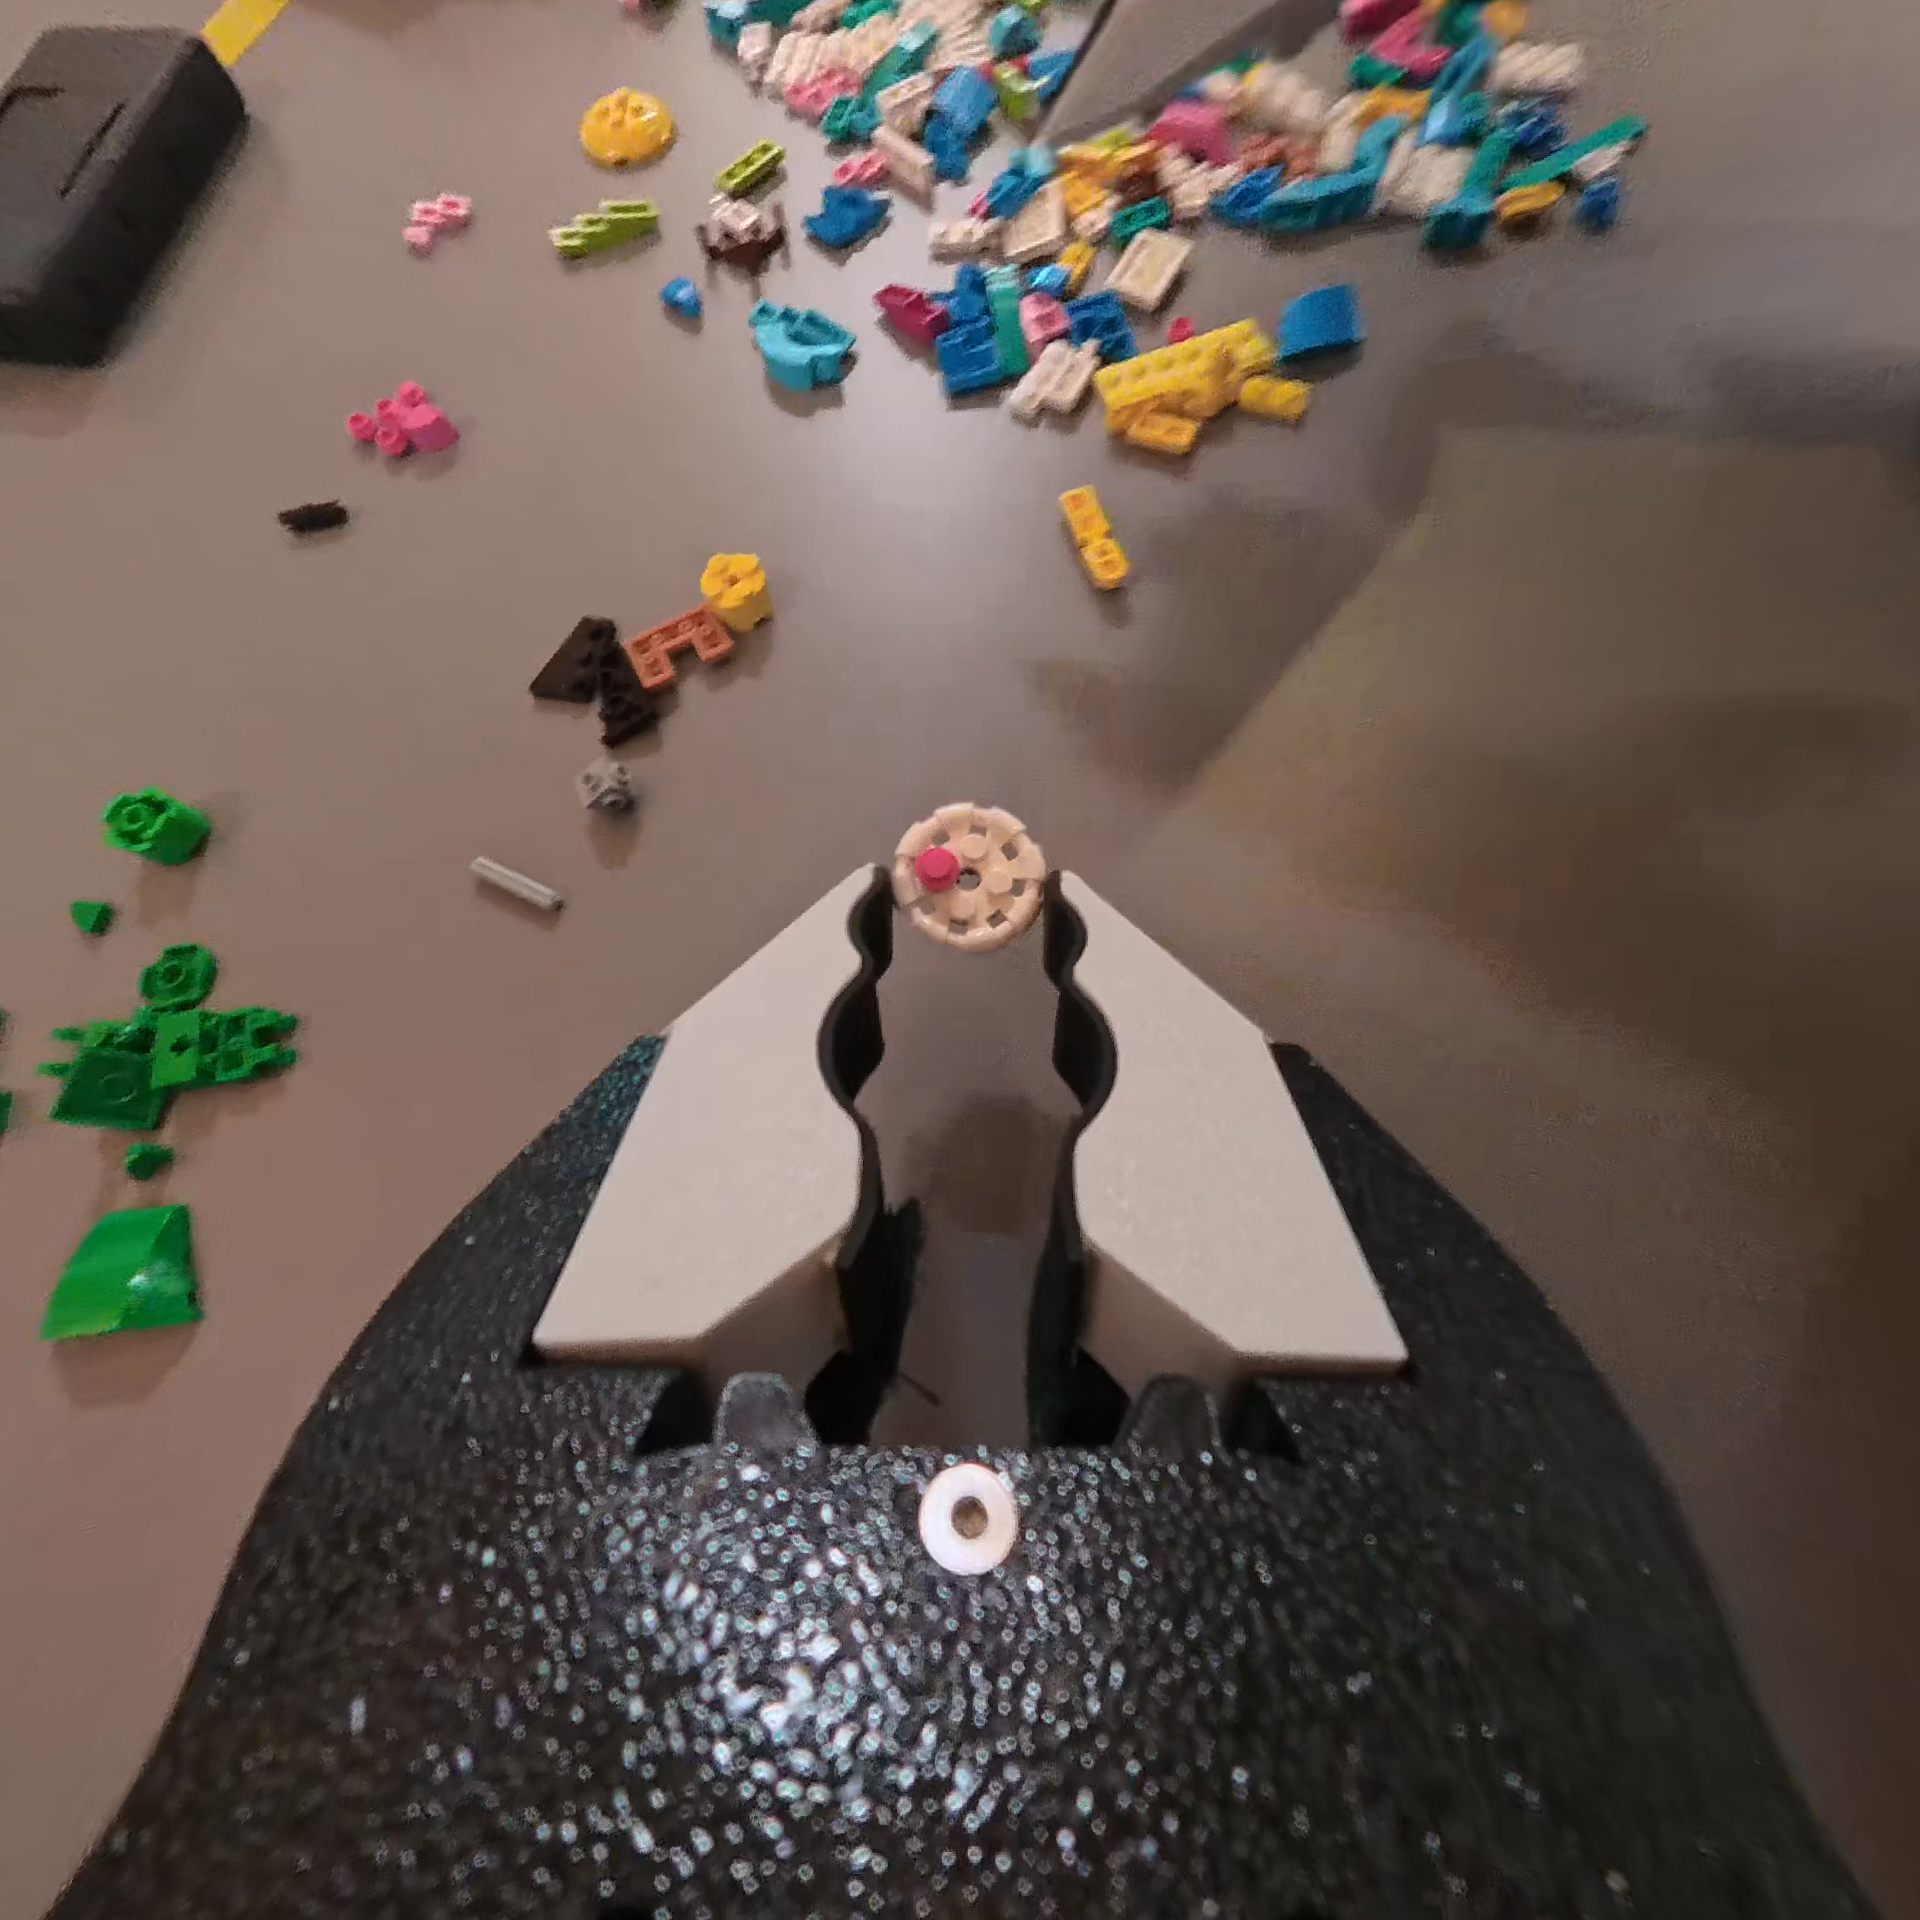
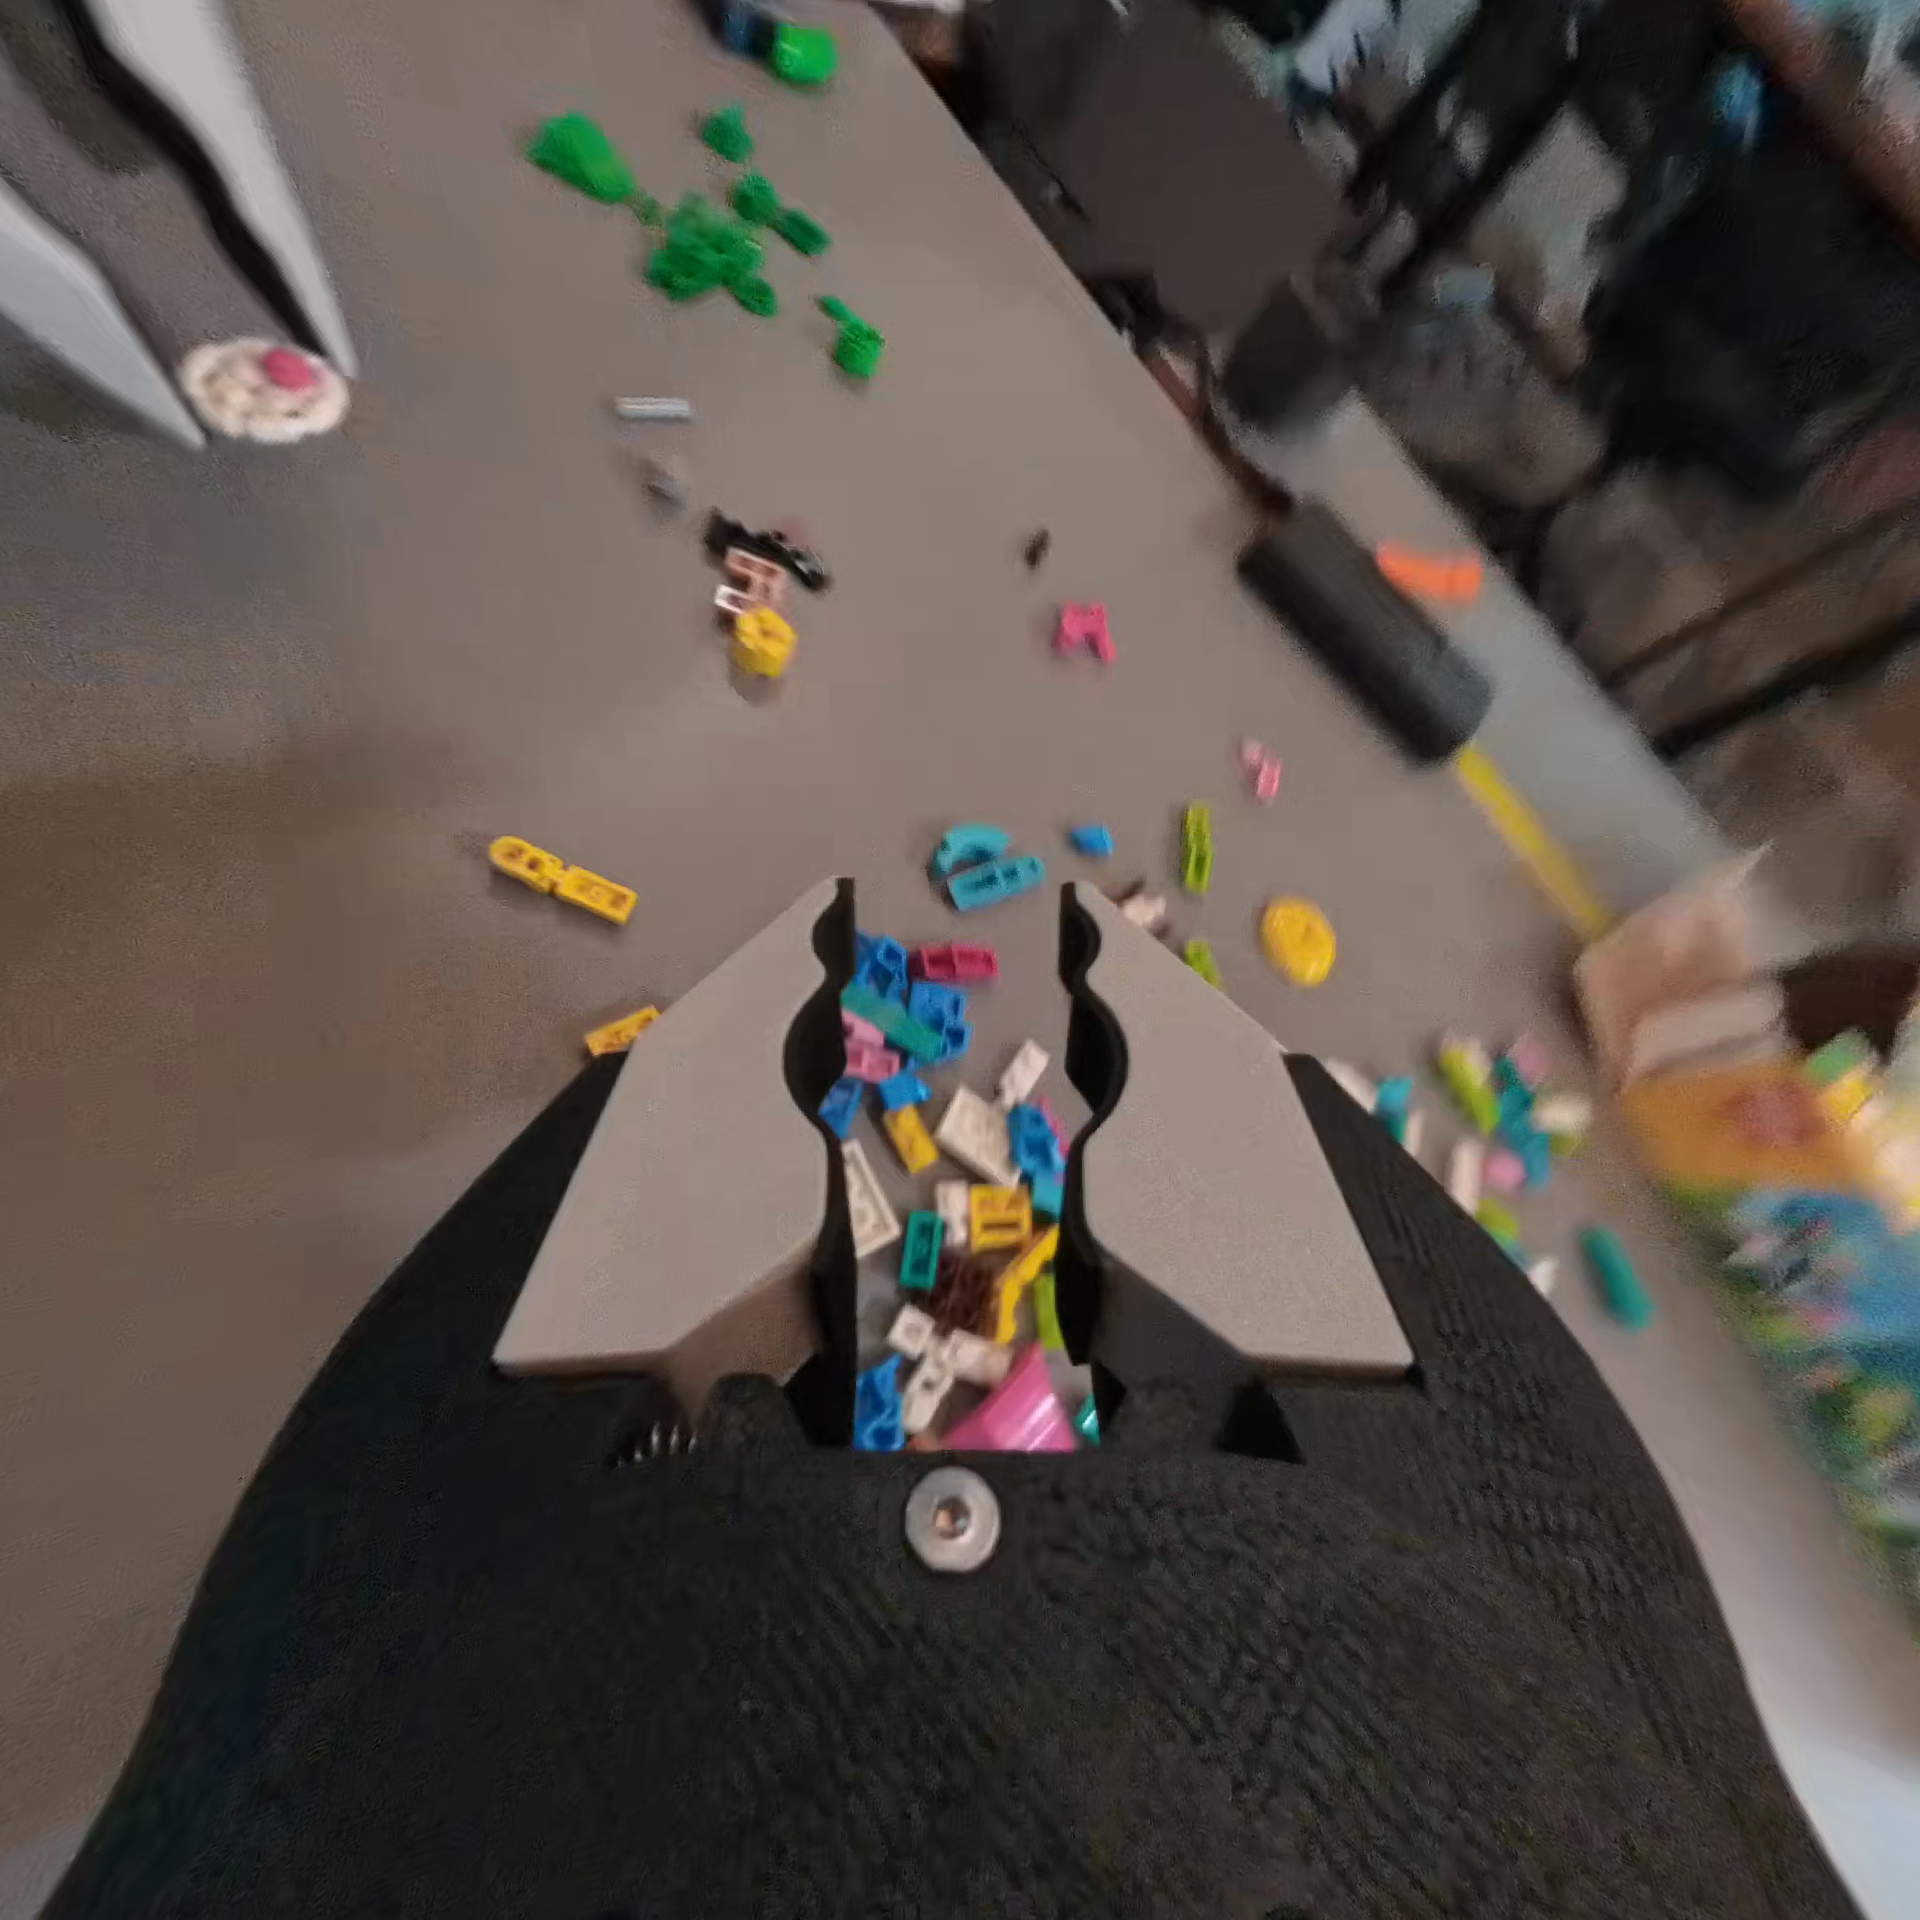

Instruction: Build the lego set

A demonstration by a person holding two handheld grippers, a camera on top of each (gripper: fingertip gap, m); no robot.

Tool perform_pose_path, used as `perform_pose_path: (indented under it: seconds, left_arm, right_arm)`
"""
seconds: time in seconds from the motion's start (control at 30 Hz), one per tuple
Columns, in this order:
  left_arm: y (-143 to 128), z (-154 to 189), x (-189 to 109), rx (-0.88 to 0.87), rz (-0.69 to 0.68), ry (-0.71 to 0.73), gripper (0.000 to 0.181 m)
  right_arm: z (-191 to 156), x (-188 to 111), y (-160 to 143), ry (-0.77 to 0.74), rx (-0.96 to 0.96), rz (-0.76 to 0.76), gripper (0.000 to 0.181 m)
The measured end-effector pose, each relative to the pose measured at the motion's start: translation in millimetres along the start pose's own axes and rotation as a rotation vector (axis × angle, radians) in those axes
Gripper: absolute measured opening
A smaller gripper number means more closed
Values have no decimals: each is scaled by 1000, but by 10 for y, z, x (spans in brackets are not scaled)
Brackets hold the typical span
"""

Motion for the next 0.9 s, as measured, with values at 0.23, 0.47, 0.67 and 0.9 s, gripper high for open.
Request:
perform_pose_path:
  seconds: [0.23, 0.47, 0.67, 0.9]
  left_arm:
    - [-91, -144, -42, -12, 27, 87, 27]
    - [-148, -81, 12, -5, 13, 52, 27]
    - [-165, -37, 32, -2, 3, 28, 27]
    - [-157, -30, 17, -23, 15, 12, 27]
  right_arm:
    - [-153, 35, -530, 156, 314, -162, 22]
    - [-267, -145, -621, 293, 339, -258, 9]
    - [-365, -142, -581, 366, 357, -269, 11]
    - [-374, -188, -595, 385, 335, -299, 10]
Point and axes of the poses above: each gripper's, where its closed fingertips meet, x out along the fingers, y out of its top, z = x × y across the jaws, the point moved 2 cm from there along -x, back along the fingers, and after that the axes turned 5 degrees about z, right-handed, at the moved point
